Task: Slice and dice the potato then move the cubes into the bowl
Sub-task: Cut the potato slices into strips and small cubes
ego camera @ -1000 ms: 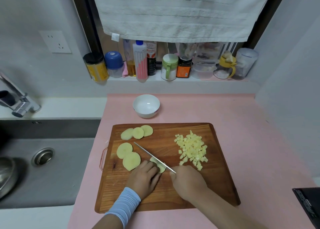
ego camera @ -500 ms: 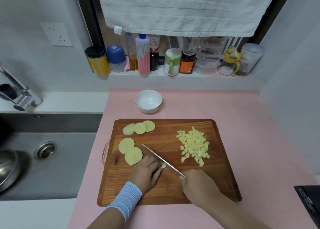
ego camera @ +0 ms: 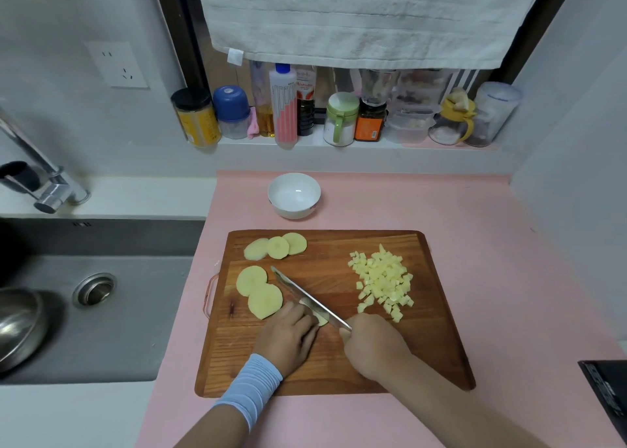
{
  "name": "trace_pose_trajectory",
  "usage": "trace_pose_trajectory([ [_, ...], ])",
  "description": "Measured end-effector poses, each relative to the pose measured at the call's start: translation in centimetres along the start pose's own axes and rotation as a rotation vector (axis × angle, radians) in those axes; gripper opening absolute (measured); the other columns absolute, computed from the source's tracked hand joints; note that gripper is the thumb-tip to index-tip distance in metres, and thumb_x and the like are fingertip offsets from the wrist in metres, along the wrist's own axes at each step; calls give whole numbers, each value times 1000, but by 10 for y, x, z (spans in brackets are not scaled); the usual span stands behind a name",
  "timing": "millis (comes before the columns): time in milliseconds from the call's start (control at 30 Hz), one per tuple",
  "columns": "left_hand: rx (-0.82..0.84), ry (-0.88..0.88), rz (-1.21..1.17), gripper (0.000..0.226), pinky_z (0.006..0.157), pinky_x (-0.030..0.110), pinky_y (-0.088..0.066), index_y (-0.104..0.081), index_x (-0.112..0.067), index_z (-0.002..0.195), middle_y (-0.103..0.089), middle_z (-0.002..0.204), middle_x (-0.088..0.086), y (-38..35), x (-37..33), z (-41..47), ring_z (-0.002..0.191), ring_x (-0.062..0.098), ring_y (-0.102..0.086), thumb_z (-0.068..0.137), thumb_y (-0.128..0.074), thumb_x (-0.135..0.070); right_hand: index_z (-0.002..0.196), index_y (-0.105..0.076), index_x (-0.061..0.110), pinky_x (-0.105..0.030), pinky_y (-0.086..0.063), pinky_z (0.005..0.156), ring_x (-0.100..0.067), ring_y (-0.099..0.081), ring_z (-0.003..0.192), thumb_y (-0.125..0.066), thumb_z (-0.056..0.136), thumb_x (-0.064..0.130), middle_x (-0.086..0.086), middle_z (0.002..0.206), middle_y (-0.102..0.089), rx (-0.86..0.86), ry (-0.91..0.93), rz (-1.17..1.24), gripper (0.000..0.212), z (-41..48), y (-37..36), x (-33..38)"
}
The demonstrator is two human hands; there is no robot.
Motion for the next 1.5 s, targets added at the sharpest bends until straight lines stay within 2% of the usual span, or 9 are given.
trace_pose_trajectory([
  [100,-24,13,-30,13,66,32,-50,-65,-14,82,-58,85,-2,2,0,0,78,19,-54,93,-64,-22,87,-58,22,-30,-45,69,-18,-58,78,-46,104,40,1,89,-65,-15,20,-13,28,-3,3,2],
  [167,-27,34,-57,15,66,32,-51,-66,-14,82,-59,86,-3,2,0,-1,79,18,-54,94,-63,-23,87,-58,25,-29,-43,68,-16,-56,75,-44,105,40,6,82,-60,-32,47,-27,27,-9,7,2],
  [333,-27,57,-107,11,70,31,-52,-68,-15,83,-60,88,-4,3,2,-1,82,16,-56,92,-67,-20,74,-52,29,-27,-48,67,-11,-59,73,-44,104,41,11,74,-58,-42,36,-20,34,-27,8,-5],
  [467,-28,55,-129,8,73,26,-51,-69,-15,84,-59,89,-5,3,2,-1,84,13,-56,91,-71,-19,66,-44,30,-20,-33,52,-6,-51,62,-42,105,41,11,69,-54,-35,24,-44,40,-34,8,-12],
  [767,-28,43,-159,6,79,21,-49,-70,-14,84,-61,90,-4,0,6,4,86,13,-57,89,-74,-14,66,-47,30,-18,-34,52,-4,-55,61,-47,105,39,12,70,-58,27,-34,7,39,-24,9,-18],
  [933,-25,54,-156,5,78,24,-50,-72,-14,86,-63,91,-3,-3,7,2,87,15,-58,90,-72,-17,85,-60,24,-23,-38,58,-8,-56,67,-49,103,38,10,76,-58,36,-61,38,26,-14,1,-14],
  [1100,-17,52,-162,8,79,26,-51,-71,-14,86,-62,91,-3,-4,9,4,87,15,-58,93,-69,-18,97,-69,20,-27,-44,67,-13,-59,74,-49,103,39,7,83,-63,39,-69,53,28,-11,4,-15],
  [1267,-26,41,-150,8,77,25,-50,-71,-14,86,-61,90,-3,0,5,6,87,15,-58,92,-70,-18,87,-63,25,-29,-52,69,-11,-63,76,-50,103,40,7,84,-66,55,-71,94,26,-8,11,-20],
  [1500,-43,27,-92,8,74,23,-47,-67,-12,82,-59,88,0,5,-3,3,83,17,-55,88,-72,-13,86,-65,23,-29,-44,65,-13,-61,74,-47,103,43,9,81,-65,-9,-17,13,32,-18,9,-14],
])
Point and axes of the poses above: each hand's wrist, its own z-axis towards the middle knuckle, its own y-axis out of the back of the hand, x = y × z, the point moved 3 cm from there along z, towards the middle knuckle
